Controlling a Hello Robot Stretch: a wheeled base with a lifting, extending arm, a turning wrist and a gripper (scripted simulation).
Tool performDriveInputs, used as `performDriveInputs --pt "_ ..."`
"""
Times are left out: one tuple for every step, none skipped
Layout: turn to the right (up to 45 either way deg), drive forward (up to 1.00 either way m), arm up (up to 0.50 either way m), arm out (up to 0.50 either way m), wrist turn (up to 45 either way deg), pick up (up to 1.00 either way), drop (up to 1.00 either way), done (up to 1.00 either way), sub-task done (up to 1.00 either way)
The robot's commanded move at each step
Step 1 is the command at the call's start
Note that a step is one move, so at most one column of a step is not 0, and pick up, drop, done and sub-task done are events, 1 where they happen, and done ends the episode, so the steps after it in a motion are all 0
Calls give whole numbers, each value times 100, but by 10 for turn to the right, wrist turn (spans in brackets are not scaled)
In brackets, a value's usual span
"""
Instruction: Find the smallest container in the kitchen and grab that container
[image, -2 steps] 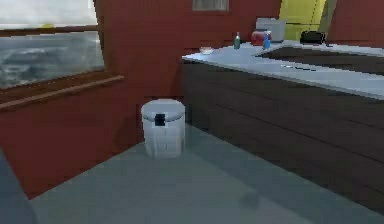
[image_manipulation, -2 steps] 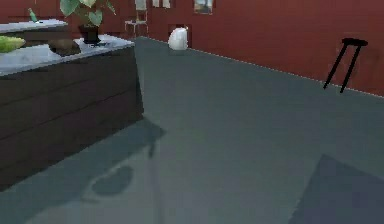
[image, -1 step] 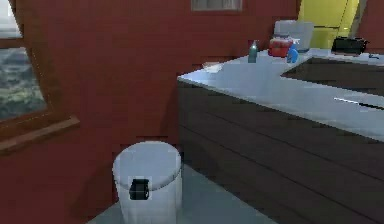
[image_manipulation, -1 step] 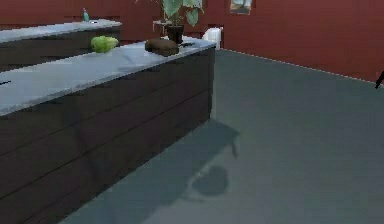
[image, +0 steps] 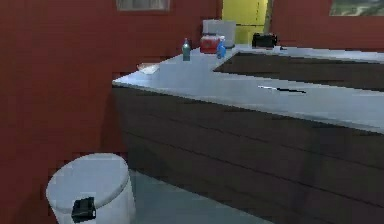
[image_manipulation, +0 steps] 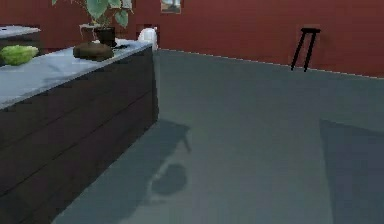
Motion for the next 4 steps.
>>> performDriveInputs --pt "0 65 0 0 0 0 0 0 0" --pt "-450 0 0 0 0 0 0 0 0" --pt "-450 0 0 0 0 0 0 0 0" --pt "-150 0 0 0 0 0 0 0 0"
